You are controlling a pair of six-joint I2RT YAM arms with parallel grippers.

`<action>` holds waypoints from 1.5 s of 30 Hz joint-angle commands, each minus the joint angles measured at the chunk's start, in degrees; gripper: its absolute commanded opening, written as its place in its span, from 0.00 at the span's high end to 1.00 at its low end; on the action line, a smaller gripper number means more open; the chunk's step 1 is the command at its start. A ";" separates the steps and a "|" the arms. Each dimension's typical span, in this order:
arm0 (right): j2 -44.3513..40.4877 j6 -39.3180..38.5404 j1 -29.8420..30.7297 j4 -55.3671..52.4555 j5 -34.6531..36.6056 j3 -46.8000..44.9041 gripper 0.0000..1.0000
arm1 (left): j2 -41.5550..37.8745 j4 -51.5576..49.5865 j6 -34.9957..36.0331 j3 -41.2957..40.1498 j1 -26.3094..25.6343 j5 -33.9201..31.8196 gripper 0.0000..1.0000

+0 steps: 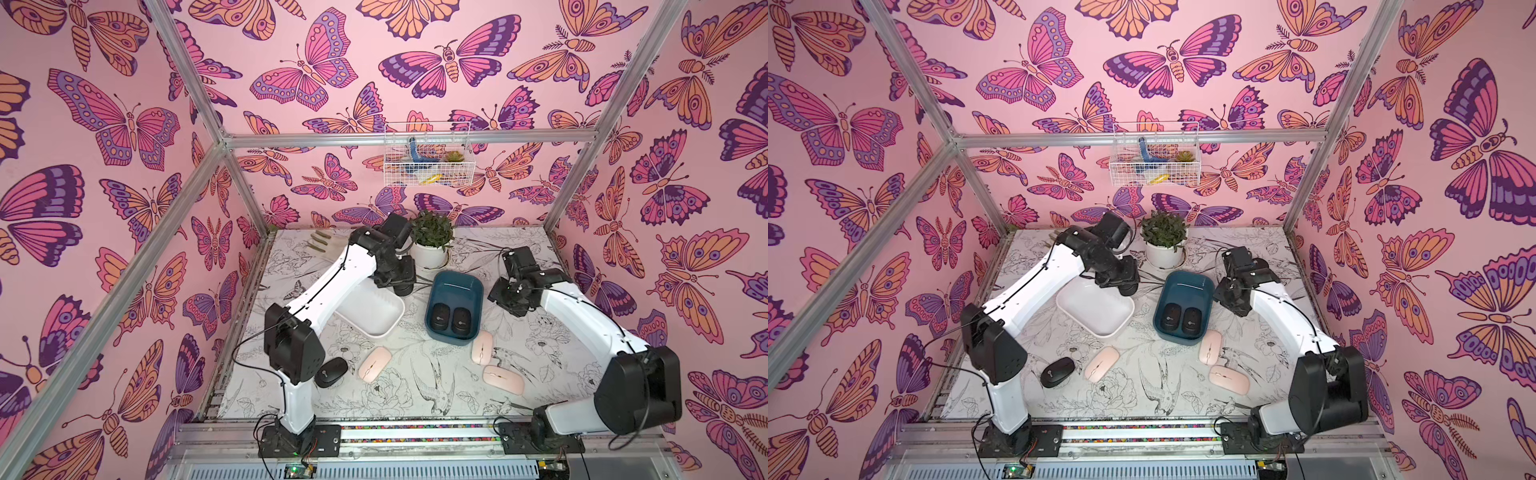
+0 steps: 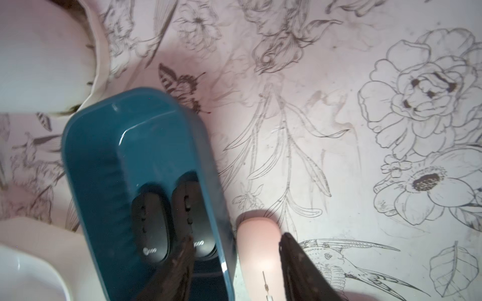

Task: Place the mice by color into the storage box
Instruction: Move the storage box to the center of the board, then place the mouse in the storage box.

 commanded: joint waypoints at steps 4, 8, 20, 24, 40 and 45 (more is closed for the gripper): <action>11.76 -2.22 -2.56 -2.24 0.11 4.70 0.64 | 7.31 -4.36 -0.55 12.05 -2.80 2.83 0.51; 19.47 -3.85 -2.70 -1.50 -0.95 10.07 0.66 | 9.99 -4.70 -0.72 14.76 -3.70 3.52 0.51; 23.32 -3.95 3.47 2.13 -4.15 12.06 0.67 | 12.83 -4.39 -1.91 15.83 -4.27 2.71 0.51; 22.35 -2.69 7.09 2.93 -4.17 10.35 0.67 | 15.00 -4.34 -2.03 15.71 -4.33 2.33 0.51; 18.81 -1.20 14.29 5.67 -4.20 5.36 0.64 | 24.55 -4.35 0.59 19.25 -4.25 -7.79 0.53; 15.34 -0.74 14.24 6.52 -5.25 3.52 0.62 | 28.29 -3.57 3.07 21.05 -4.50 -12.64 0.52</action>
